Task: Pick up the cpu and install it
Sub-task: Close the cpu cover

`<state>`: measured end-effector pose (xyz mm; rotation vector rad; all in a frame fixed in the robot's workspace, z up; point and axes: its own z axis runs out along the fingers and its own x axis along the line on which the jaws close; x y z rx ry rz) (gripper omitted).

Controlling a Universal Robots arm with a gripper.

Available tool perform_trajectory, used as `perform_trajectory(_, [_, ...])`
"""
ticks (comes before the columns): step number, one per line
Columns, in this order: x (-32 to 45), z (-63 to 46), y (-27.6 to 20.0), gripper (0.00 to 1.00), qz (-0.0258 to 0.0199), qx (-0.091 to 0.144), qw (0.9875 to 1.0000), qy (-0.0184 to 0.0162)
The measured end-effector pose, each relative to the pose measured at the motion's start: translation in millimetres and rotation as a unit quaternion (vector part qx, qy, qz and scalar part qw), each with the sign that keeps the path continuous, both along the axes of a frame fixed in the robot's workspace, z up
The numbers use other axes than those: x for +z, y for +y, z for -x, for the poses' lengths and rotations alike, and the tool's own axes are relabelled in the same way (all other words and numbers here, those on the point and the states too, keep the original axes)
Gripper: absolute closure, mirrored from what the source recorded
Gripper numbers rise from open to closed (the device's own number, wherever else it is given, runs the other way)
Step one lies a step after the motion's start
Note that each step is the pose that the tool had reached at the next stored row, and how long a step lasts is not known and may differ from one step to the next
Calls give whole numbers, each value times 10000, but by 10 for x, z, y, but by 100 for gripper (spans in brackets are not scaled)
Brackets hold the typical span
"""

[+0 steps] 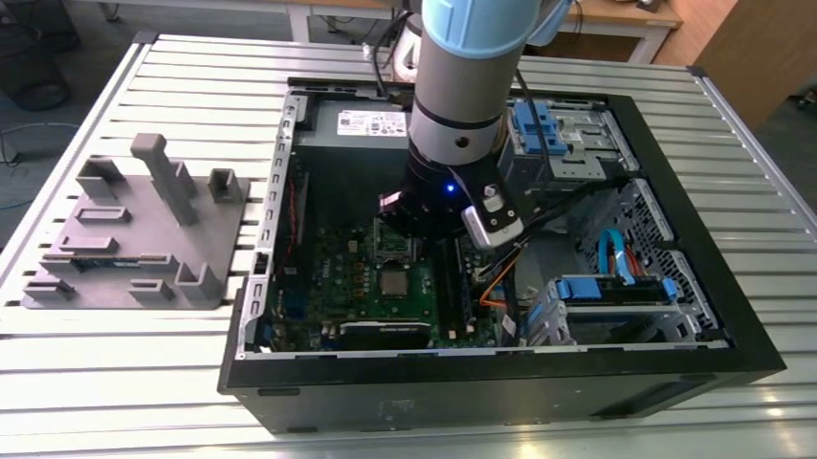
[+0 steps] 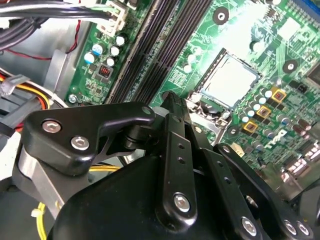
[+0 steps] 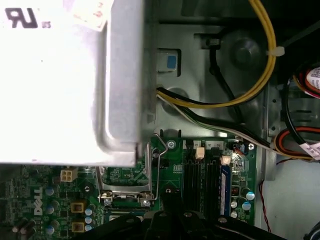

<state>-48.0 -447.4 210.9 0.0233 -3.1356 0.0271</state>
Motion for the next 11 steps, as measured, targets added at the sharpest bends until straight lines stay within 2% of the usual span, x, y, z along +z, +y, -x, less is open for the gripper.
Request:
perform_trajectory(4, [-11, 0, 0, 89, -5, 273, 9996, 0])
perform_trajectory(8, [-22, 0, 1, 89, -25, 576, 9983, -1])
perform_trajectory(10, [-28, 0, 1, 89, -46, 703, 9975, -2])
perform_trajectory(11, [-31, 0, 2, 89, -72, 734, 9973, -3])
